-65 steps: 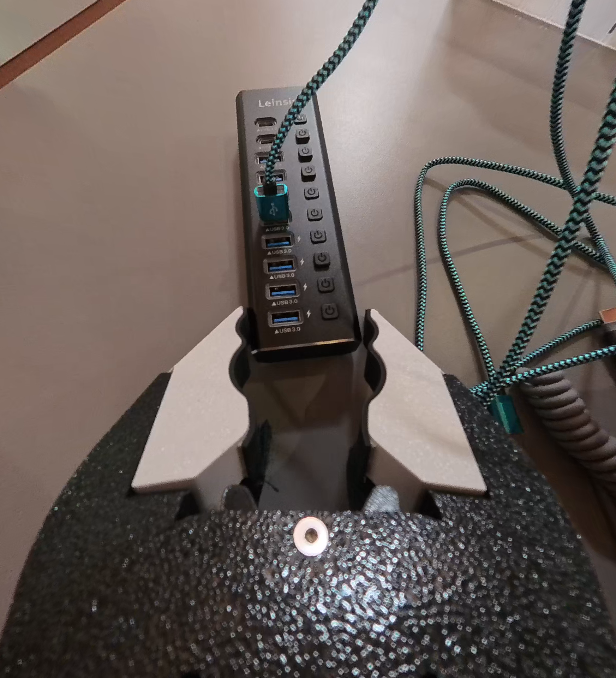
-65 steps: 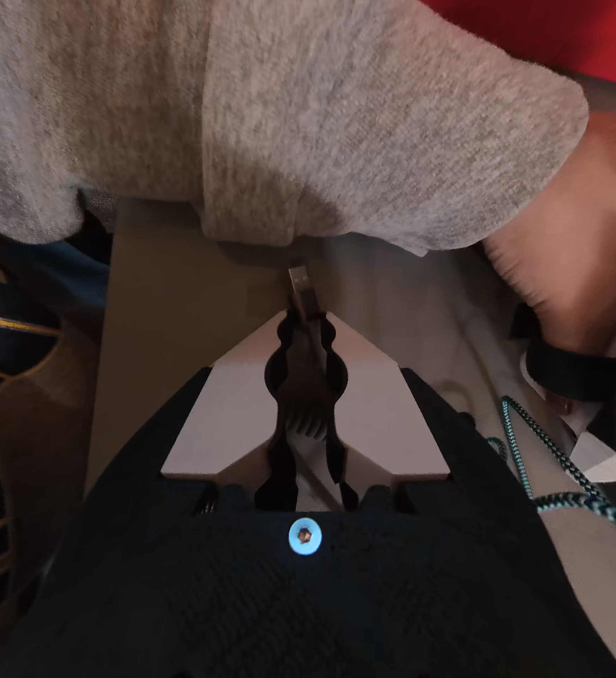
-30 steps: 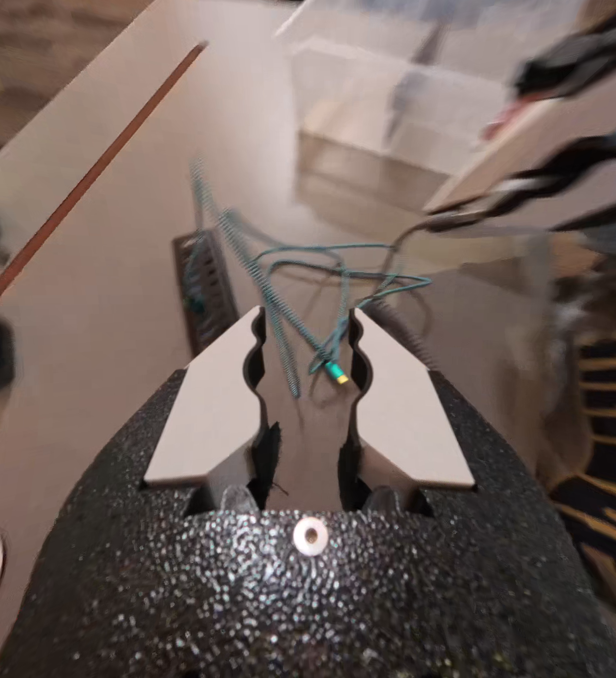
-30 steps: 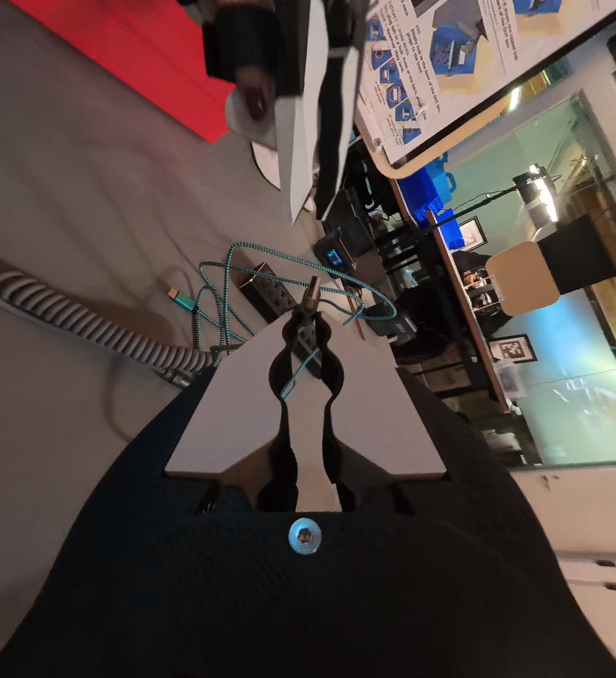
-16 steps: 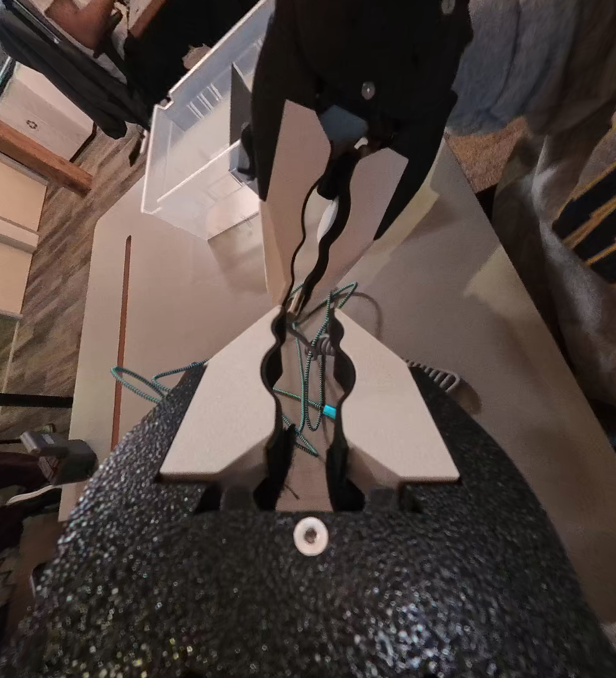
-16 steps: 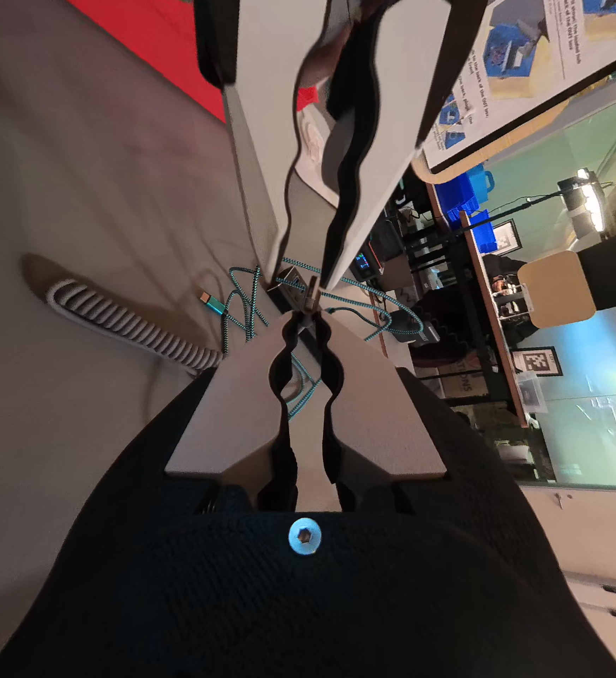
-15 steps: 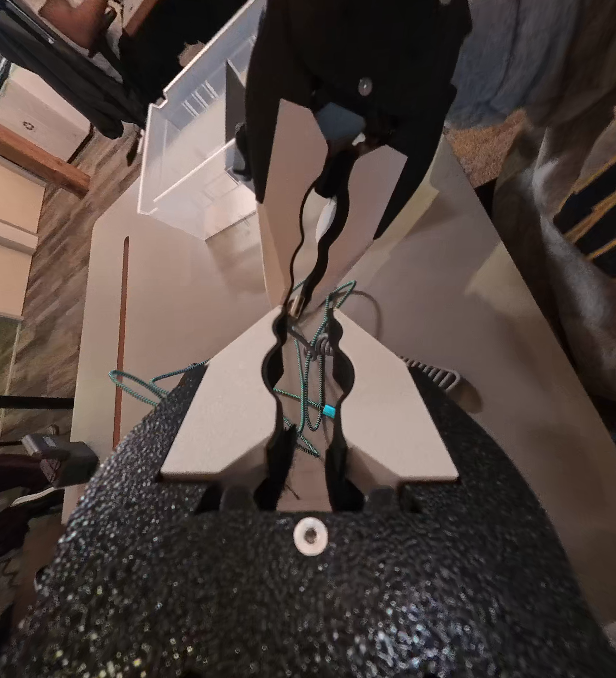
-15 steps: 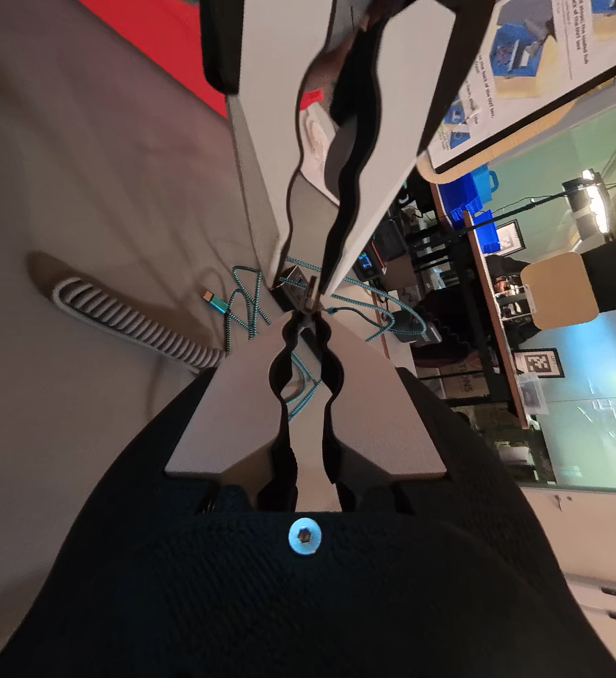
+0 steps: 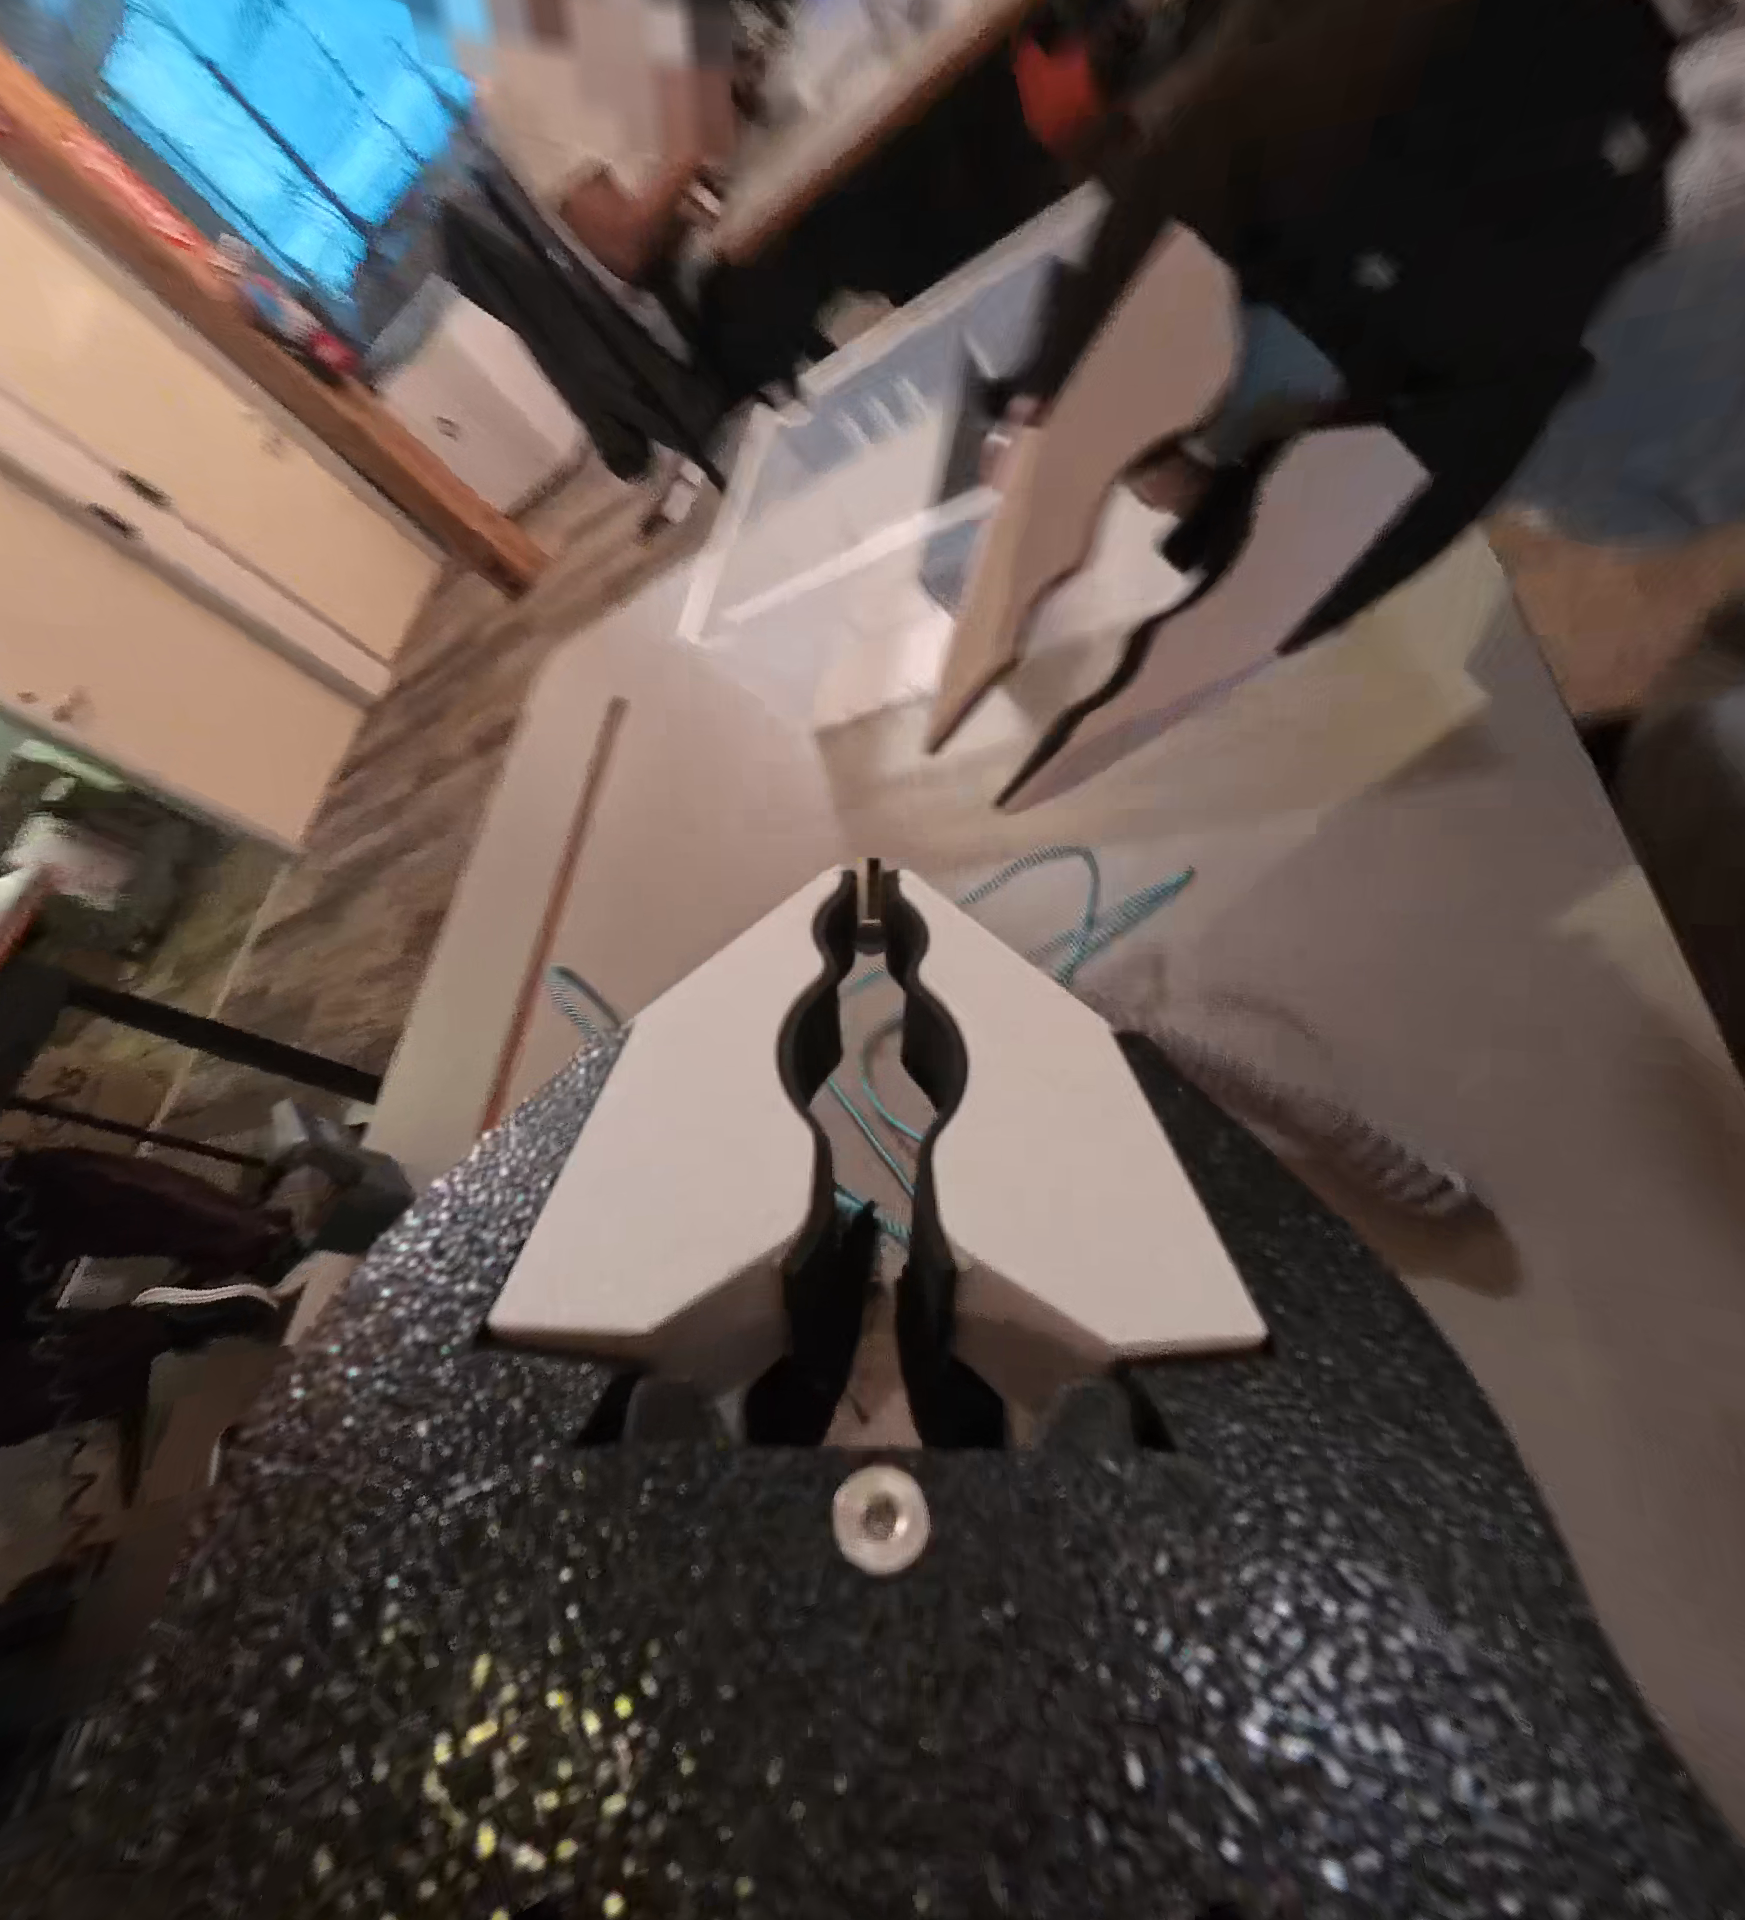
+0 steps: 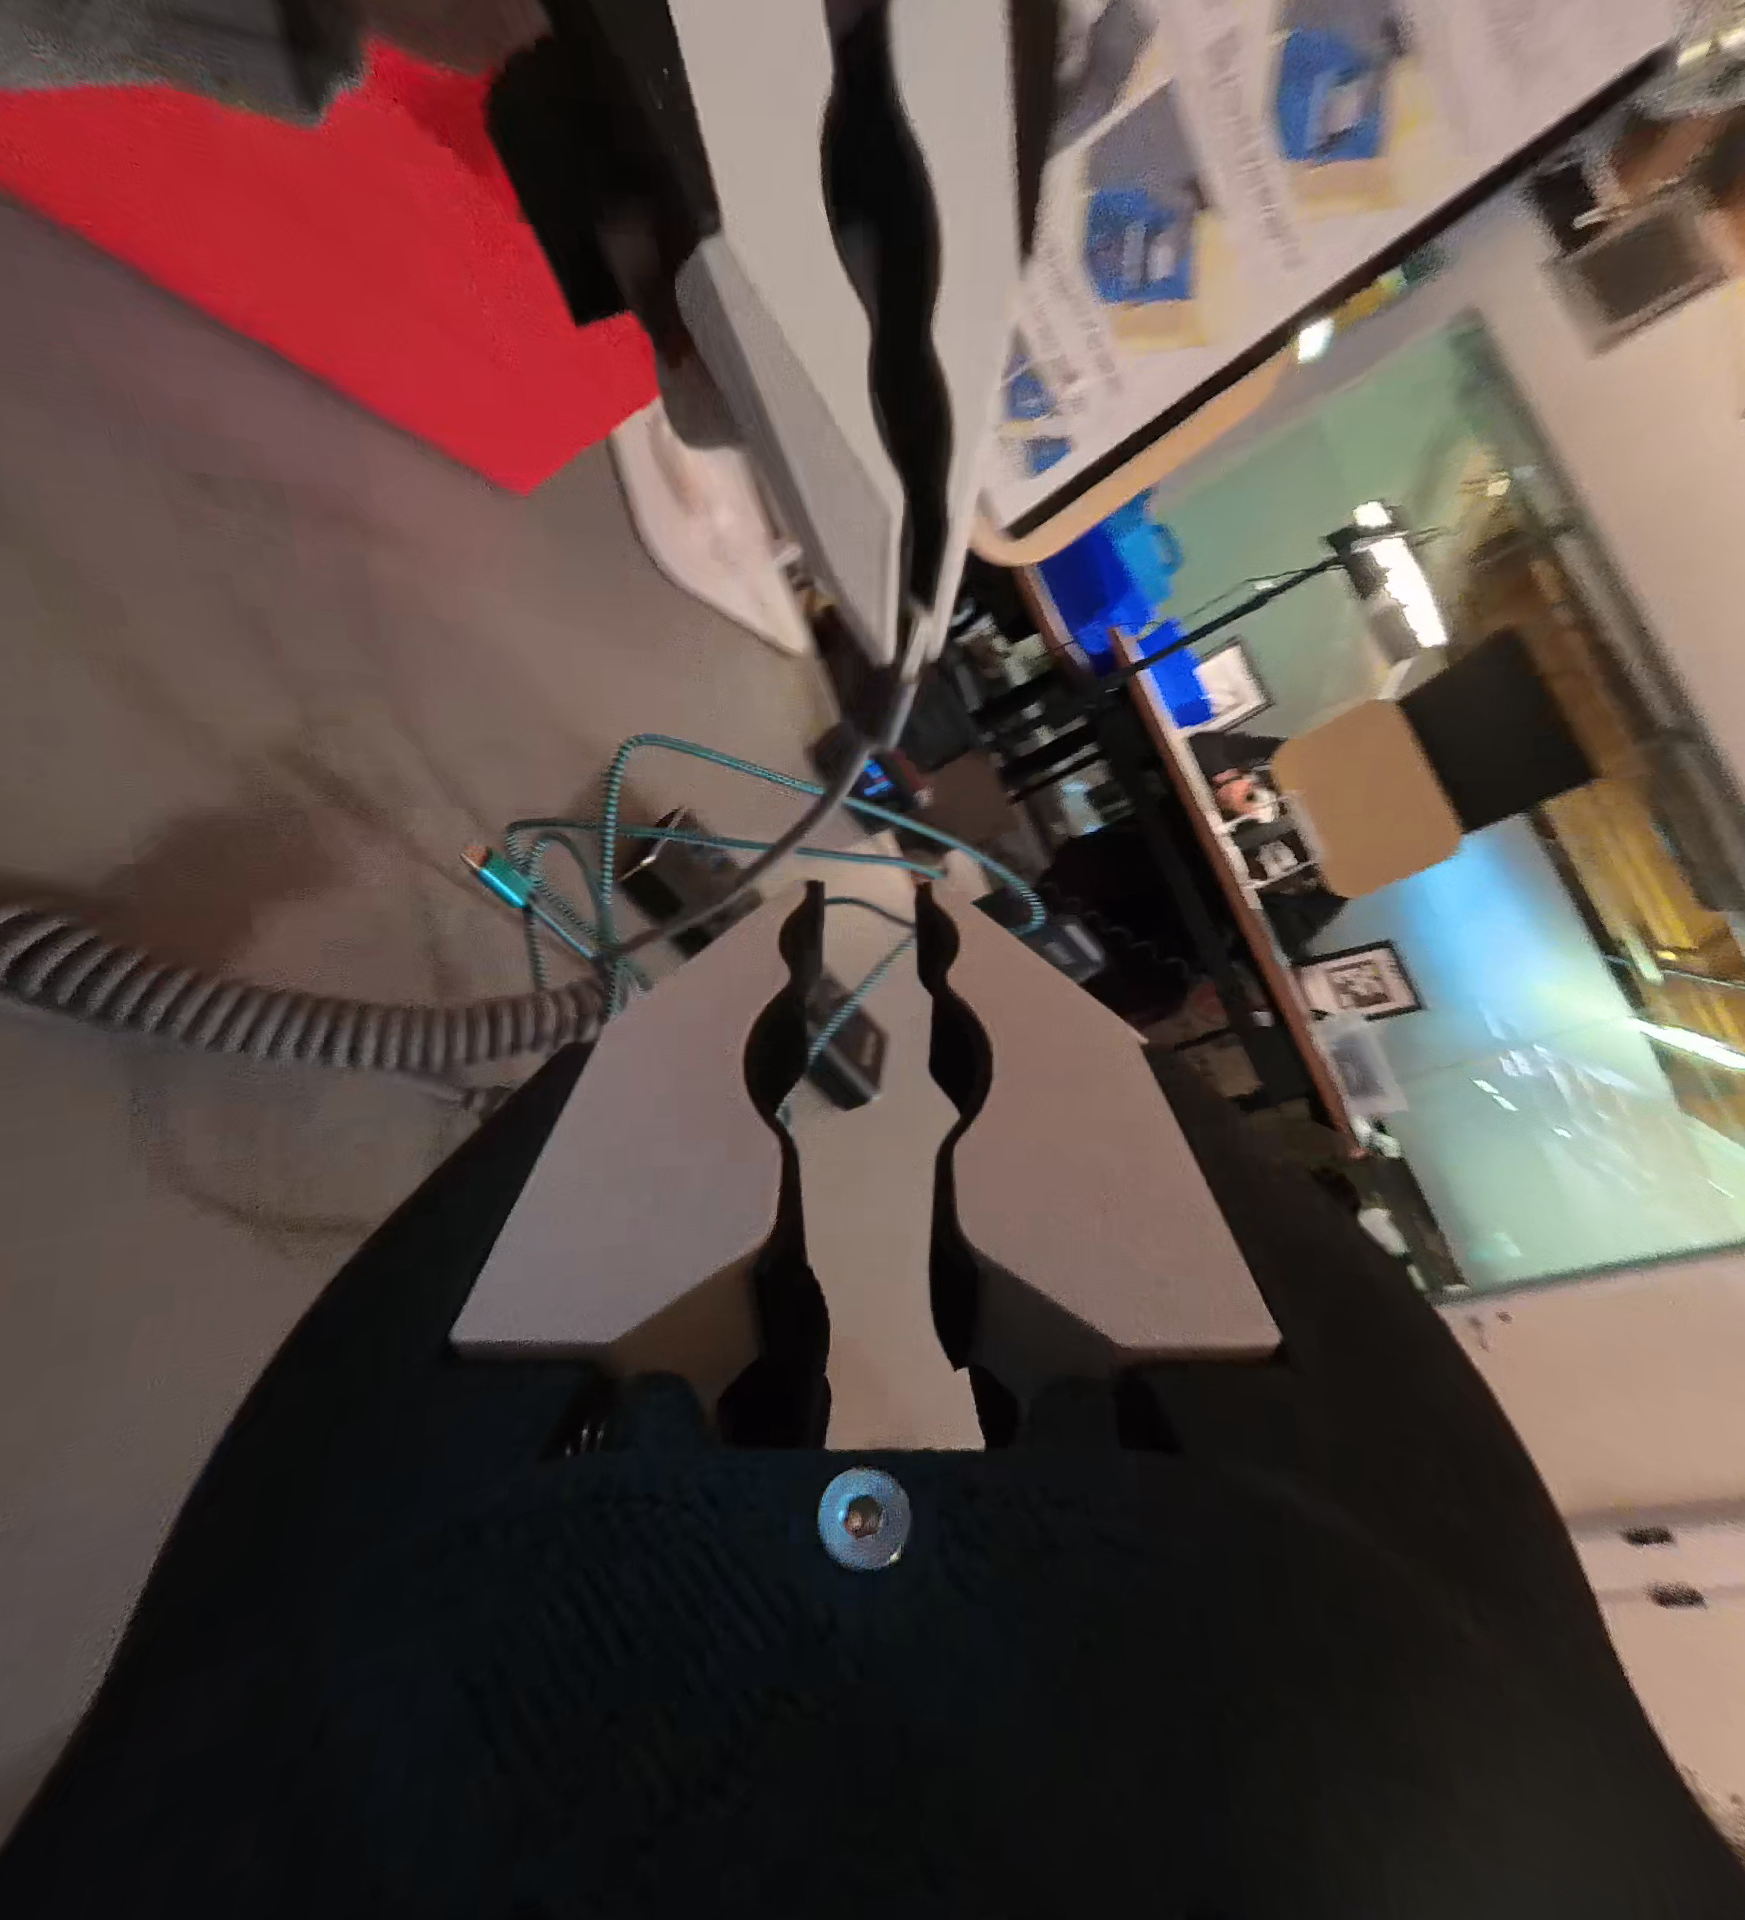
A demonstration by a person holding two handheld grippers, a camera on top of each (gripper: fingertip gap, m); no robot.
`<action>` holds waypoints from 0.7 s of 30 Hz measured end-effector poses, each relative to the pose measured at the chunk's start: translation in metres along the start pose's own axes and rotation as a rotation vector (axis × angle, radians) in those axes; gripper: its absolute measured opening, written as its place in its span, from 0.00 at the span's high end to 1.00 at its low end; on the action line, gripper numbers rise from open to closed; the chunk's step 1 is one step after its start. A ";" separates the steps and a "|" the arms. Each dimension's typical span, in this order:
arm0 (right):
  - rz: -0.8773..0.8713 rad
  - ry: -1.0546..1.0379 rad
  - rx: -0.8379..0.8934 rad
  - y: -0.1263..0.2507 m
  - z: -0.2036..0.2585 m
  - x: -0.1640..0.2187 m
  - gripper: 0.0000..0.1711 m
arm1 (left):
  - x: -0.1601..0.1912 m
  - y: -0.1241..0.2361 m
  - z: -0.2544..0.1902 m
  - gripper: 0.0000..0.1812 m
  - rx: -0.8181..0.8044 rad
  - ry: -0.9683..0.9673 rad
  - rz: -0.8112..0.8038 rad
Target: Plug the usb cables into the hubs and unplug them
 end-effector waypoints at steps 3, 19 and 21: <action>-0.060 -0.047 0.107 0.009 -0.019 -0.007 0.95 | -0.014 0.029 0.019 0.99 -0.159 0.061 -0.209; -0.306 -1.049 -0.363 -0.004 0.015 -0.063 0.89 | -0.038 0.044 0.026 0.99 -0.259 0.176 -0.533; -0.320 -1.211 -0.379 -0.011 0.013 -0.061 0.87 | -0.042 0.041 0.023 0.99 -0.213 0.176 -0.567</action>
Point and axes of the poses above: each gripper's, where its closed fingertips meet, y back along the fingers, x out of its underside, z = x × y across the jaws, the point moved 5 cm from there along y, back along the fingers, and after that the axes turned 13 degrees about x, right-handed, at the moved point
